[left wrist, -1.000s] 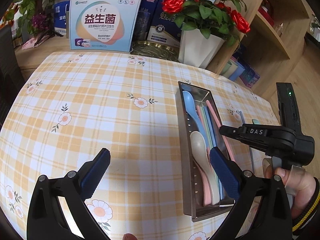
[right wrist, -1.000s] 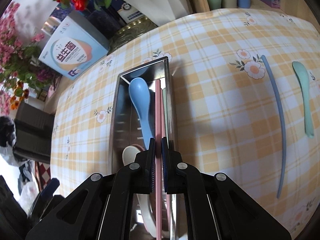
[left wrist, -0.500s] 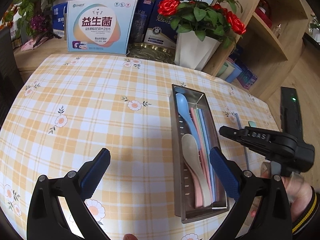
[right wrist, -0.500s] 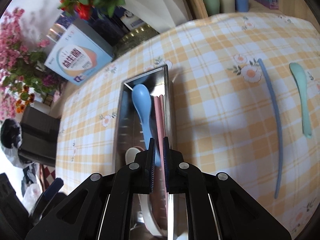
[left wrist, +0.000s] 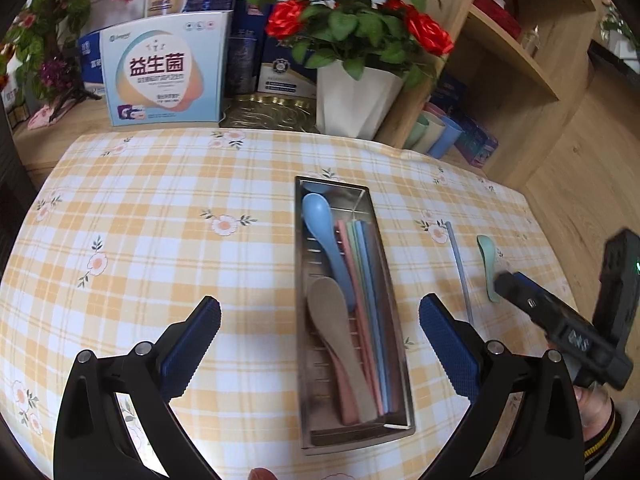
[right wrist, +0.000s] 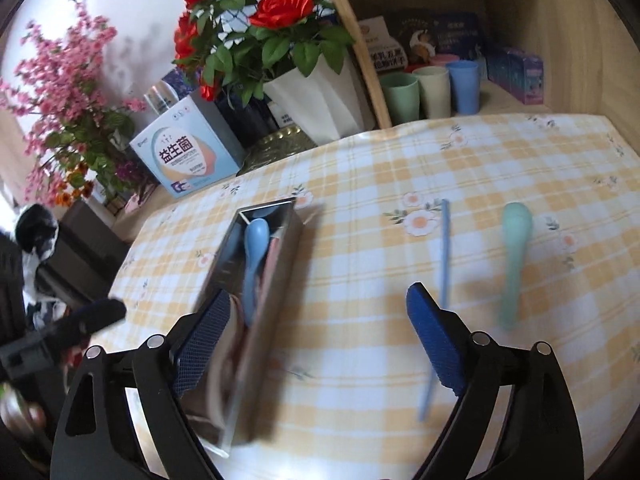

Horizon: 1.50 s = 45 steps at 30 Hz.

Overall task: Organize utensils
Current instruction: 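Move the left tool onto the blue chopstick and close on it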

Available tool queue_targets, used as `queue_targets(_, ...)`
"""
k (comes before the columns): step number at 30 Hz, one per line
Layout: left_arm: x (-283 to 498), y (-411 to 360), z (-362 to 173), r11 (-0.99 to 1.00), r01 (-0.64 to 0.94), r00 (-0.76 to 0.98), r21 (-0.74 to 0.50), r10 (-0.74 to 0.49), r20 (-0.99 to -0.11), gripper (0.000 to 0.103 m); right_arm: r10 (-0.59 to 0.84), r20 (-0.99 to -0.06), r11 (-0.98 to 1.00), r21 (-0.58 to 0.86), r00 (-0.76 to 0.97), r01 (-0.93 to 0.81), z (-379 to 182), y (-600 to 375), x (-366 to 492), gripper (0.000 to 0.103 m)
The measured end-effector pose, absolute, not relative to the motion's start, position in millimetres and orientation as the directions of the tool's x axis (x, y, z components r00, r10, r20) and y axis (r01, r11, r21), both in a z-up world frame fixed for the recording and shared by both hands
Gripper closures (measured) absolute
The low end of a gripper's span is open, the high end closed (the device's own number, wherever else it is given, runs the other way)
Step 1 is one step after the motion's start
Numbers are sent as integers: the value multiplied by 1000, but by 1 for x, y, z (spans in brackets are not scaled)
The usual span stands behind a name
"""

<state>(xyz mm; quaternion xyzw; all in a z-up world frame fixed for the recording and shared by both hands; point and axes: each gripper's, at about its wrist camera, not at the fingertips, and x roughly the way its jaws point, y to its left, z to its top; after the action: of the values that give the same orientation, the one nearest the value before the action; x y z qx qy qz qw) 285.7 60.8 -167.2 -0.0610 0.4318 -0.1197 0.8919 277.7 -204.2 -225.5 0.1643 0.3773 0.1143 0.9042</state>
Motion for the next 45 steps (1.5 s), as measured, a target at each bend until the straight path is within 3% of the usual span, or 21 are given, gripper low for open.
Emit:
queue_targets(12,301,-35,-176,956,258,537,-142,-263,-802,8,244,-573,939,341,782,-43,-242,-290,248,15)
queue_targets(15,309,-66,-189,941,302,481,-153,-289,-828,26,222,-595,948,318,772,-27,-249,-310,248,15)
queue_targets(23,336,-154,-234,894,408,372,-185,-348,-860,49,114,-634,959,273,765,83,-265,-353,244,15)
queue_targets(25,347,-166,-247,894,401,347,-201,-351,-870,62,117,-634,956,281,764,86,-268,-361,242,15)
queue_targets(28,360,-178,-260,900,388,336,-198,-338,-879,73,111,-629,947,301,769,109,-271,-375,239,15)
queue_targets(40,373,-207,-271,892,449,387,-57,-251,-887,82,147,-618,893,419,772,166,-284,-407,240,15)
queue_targets(41,372,-209,-272,892,450,392,-46,-243,-887,84,151,-619,891,422,771,165,-284,-408,241,15)
queue_targets(42,370,-210,-272,889,456,394,-36,-238,-887,94,156,-620,889,427,769,164,-285,-408,241,15)
queue_targets(45,366,-205,-271,887,456,384,-71,-268,-883,97,172,-622,880,445,764,164,-287,-410,241,15)
